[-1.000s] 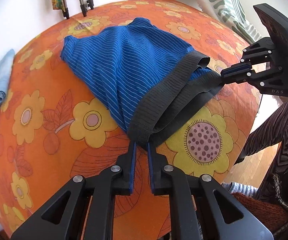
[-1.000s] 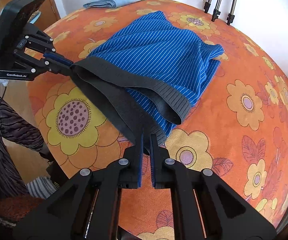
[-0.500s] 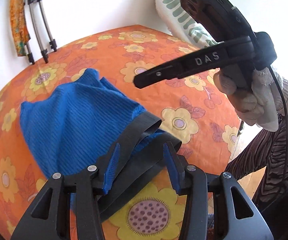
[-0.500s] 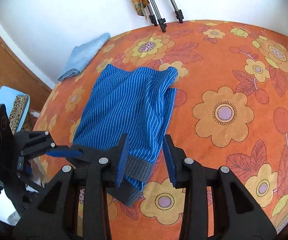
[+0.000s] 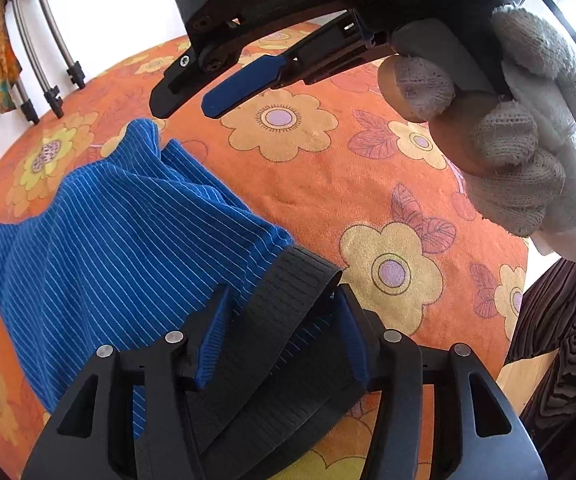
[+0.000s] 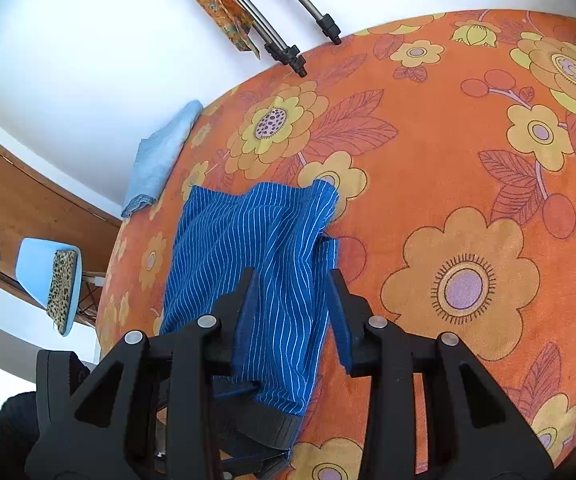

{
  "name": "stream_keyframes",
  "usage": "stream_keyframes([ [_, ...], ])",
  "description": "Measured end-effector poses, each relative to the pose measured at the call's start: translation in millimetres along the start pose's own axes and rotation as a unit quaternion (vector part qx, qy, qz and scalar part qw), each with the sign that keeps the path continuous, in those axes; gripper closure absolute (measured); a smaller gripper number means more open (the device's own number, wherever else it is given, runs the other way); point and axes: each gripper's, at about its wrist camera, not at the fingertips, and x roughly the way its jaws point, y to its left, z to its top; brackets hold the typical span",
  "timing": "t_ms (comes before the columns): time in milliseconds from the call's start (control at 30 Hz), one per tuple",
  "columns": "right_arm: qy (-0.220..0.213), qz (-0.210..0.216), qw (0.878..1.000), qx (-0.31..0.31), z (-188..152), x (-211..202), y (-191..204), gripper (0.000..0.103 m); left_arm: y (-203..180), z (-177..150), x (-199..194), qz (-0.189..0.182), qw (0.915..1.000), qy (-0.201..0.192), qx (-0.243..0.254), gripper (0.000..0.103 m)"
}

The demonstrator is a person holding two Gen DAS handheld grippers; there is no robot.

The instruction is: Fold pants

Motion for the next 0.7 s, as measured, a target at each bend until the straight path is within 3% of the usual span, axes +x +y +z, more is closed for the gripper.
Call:
stream_keyframes([
  [67,-0.003,-0.002,1.0,0.001,5,1,-1,0.067,-5,0,1,0.01,0.9998,-0.006,0.016,0.053],
  [167,-0.006,-0.006,1.0,0.009,12,4,-6,0.067,-4,-3,-6,0.007,0.9996,-0.021,0.017,0.081],
  [233,-0.002,-0.005,1.0,0.017,17,9,-11,0.067,3,-3,-16,0.003,0.9994,-0.033,-0.004,0.091],
  [333,0.008,-0.007,1.0,0.017,20,19,-12,0.067,14,-3,-34,-0.015,0.998,-0.051,-0.033,0.095],
  [500,0.019,-0.042,0.999,-0.007,24,43,-3,0.067,5,-7,-48,-0.028,0.998,-0.052,-0.02,0.097],
  [533,0.019,-0.059,0.998,-0.016,24,47,0,0.069,1,-9,-48,-0.034,0.9981,-0.049,-0.016,0.097],
  [633,0.024,-0.08,0.996,-0.038,23,57,5,0.091,-12,-15,-44,-0.047,0.9982,-0.036,0.005,0.097],
  [700,0.023,-0.093,0.994,-0.051,22,59,6,0.092,-16,-19,-38,-0.05,0.9984,-0.024,0.004,0.097],
])
